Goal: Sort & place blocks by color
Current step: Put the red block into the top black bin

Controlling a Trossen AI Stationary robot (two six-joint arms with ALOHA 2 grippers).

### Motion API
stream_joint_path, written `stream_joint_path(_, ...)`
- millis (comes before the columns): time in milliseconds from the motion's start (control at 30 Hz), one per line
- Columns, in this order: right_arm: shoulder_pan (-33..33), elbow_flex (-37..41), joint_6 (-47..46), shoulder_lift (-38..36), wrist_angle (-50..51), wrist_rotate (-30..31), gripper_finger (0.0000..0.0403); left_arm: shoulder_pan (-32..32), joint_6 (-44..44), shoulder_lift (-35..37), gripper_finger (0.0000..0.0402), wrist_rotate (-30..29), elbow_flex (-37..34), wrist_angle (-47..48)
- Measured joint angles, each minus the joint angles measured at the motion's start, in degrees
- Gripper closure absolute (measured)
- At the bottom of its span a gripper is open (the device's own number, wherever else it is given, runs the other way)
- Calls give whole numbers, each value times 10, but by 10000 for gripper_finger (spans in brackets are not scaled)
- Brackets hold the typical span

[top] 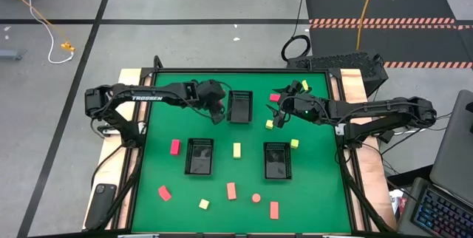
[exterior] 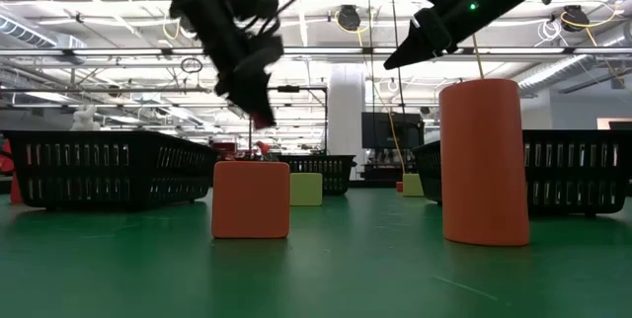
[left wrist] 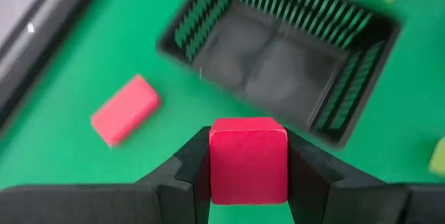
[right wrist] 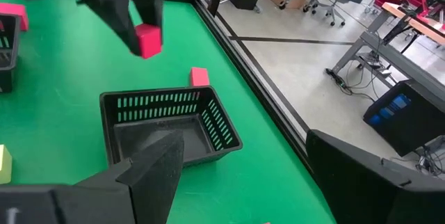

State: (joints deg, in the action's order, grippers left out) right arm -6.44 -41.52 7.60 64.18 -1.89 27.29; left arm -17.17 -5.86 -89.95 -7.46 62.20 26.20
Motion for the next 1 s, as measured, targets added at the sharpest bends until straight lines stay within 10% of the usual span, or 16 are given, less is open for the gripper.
stream_joint_path(1000, -7, 0, -9, 0, 4, -1, 106, -12, 74, -80, 271, 90, 21, -178)
